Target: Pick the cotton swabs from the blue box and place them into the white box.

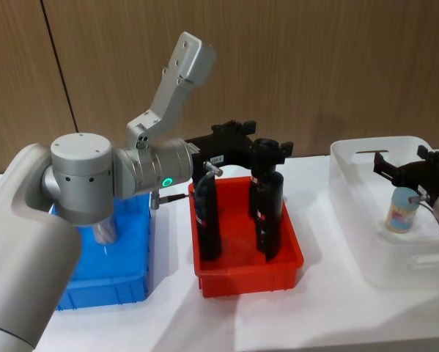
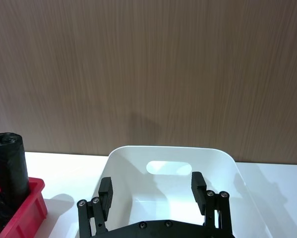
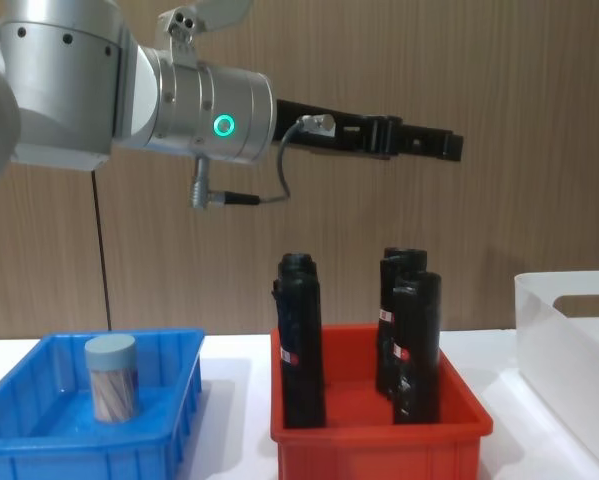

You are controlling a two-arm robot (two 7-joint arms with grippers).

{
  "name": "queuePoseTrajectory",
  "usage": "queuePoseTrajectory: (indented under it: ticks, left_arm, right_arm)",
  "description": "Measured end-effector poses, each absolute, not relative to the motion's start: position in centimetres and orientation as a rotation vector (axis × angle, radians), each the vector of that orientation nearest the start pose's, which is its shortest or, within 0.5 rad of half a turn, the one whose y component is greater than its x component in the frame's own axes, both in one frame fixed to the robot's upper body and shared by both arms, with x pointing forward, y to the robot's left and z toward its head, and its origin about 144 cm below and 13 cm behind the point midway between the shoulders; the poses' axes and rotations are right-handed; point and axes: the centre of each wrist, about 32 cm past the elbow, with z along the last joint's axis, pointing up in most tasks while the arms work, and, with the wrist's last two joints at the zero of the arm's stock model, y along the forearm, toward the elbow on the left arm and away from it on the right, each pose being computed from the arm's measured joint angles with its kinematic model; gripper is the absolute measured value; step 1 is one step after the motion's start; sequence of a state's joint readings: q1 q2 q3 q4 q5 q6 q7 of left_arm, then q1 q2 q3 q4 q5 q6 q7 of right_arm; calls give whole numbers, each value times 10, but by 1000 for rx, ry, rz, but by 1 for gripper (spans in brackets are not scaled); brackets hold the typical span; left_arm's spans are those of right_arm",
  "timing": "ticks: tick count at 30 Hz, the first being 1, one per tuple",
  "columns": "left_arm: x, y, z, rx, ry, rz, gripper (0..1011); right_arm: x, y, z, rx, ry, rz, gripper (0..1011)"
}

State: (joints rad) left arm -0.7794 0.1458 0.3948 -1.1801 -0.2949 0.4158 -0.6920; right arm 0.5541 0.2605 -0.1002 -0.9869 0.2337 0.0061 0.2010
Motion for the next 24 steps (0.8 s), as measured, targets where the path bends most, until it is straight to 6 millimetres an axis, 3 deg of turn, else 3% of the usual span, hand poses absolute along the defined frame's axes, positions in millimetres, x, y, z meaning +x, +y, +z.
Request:
queuePoseTrajectory:
  ticks: [24]
  left_arm:
    - [632,174,1324,143,44,599,1004]
  right_arm:
    - [601,-326,1188,-41,5,-1438,1002]
